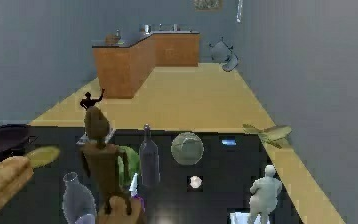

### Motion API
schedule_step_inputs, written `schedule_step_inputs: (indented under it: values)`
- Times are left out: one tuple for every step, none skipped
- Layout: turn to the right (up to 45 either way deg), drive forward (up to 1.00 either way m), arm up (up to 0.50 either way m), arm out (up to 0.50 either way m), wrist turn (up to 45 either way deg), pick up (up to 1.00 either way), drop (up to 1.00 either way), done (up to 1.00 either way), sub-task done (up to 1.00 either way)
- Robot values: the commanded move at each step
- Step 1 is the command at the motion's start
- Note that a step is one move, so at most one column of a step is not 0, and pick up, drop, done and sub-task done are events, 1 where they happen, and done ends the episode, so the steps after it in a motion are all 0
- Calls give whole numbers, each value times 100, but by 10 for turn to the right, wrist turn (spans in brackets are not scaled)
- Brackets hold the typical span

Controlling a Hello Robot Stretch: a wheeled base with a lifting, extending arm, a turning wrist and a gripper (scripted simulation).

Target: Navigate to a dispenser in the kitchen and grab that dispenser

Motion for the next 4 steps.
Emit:
schedule_step_inputs:
  values:
    - [-450,0,0,0,0,0,0,0,0]
    - [-450,0,0,0,0,0,0,0,0]
    - [-120,0,0,0,0,0,0,0,0]
    - [-30,0,0,0,0,0,0,0,0]
